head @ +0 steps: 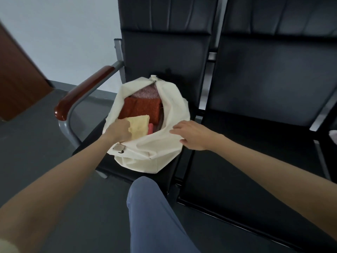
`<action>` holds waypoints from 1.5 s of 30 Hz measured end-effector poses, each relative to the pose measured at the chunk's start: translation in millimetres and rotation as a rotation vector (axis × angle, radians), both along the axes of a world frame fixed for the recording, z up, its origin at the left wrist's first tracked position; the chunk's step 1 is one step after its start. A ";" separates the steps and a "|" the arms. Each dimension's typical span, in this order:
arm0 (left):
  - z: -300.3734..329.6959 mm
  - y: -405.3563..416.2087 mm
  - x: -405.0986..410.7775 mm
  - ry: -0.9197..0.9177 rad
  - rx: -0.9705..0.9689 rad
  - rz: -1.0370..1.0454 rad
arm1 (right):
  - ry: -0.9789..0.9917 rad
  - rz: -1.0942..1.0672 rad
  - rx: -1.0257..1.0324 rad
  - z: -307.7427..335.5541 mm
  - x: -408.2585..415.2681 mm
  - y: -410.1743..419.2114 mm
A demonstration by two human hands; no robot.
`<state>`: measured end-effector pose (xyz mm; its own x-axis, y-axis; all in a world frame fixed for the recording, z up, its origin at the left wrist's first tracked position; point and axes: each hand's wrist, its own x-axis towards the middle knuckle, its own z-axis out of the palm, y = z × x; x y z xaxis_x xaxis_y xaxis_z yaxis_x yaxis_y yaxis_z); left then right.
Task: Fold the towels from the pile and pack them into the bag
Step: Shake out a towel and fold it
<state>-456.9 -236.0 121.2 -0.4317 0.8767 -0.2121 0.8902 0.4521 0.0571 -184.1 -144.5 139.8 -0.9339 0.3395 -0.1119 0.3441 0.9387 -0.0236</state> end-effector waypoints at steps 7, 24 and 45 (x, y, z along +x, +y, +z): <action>20.3 35.9 130.4 0.100 0.250 -0.250 | -0.131 -0.396 -0.102 8.6 155.3 15.1; -18.4 142.2 546.1 -0.299 0.189 -0.993 | 0.240 -1.451 -0.138 -66.6 546.5 -33.1; -93.3 161.5 757.6 0.110 0.255 -1.429 | 0.888 -1.700 -0.287 -140.6 635.7 -55.5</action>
